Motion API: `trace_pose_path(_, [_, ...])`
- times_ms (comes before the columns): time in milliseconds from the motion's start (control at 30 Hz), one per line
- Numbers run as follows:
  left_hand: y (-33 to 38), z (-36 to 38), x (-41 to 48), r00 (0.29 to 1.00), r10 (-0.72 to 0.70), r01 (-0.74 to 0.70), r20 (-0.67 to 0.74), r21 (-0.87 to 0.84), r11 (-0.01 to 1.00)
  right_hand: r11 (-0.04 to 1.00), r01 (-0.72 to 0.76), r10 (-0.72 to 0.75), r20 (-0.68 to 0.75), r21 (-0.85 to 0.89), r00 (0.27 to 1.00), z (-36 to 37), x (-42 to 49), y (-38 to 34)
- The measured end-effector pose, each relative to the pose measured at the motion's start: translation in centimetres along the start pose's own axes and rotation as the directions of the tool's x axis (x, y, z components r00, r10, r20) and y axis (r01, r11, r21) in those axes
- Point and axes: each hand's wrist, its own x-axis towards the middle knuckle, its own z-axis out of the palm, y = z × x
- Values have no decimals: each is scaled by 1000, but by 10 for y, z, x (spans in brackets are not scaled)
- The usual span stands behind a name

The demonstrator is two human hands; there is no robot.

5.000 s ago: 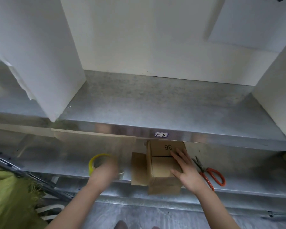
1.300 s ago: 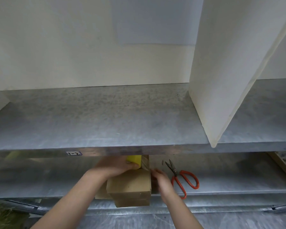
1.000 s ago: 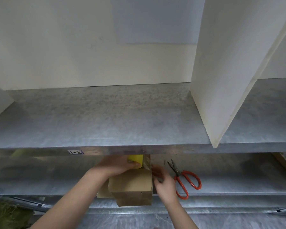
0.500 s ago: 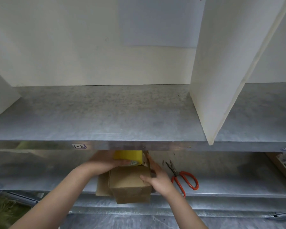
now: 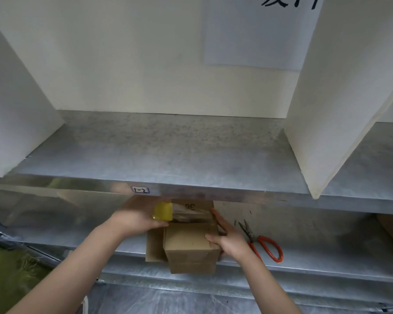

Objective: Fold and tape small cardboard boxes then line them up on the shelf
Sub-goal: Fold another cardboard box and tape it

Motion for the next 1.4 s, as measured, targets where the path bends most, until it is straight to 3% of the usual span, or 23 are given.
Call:
trace_pose_path(100, [-11,3,-6,999,-3,-3,-43,-129,992,1000,-8,8,4,9,1000,1,2,-3])
trace_pose_path(233, [-16,-5,-11,998,-61,57,-1,-355,933,997,-26,25,14,79,1000,-1,1,-5])
trace_pose_path(333, [-25,-13,-13,994,-109,106,12,-346,932,993,-11,9,15,119,1000,1,0,-8])
trace_pose_path(500, [-49,-6,-10,998,-64,64,-5,22,998,992,-12,12,3,124,1000,3,-4,-15])
trace_pose_path(633, [-66,19,-10,990,-125,124,71,26,992,989,-20,18,14,145,1000,4,-4,-15])
trace_pose_path(767, [-79,41,-5,988,-151,148,46,61,987,987,-26,23,19,162,1000,5,-2,-13])
trace_pose_path(900, [-88,62,4,985,-157,155,72,26,988,991,-3,2,7,131,1000,6,-2,-14])
trace_pose_path(1200, [-84,89,20,994,-106,101,-34,-123,987,999,-6,13,-132,53,991,15,-13,0])
trace_pose_path(1400, [-108,81,10,998,-31,51,60,-385,921,998,-2,11,-147,65,989,18,-10,-1])
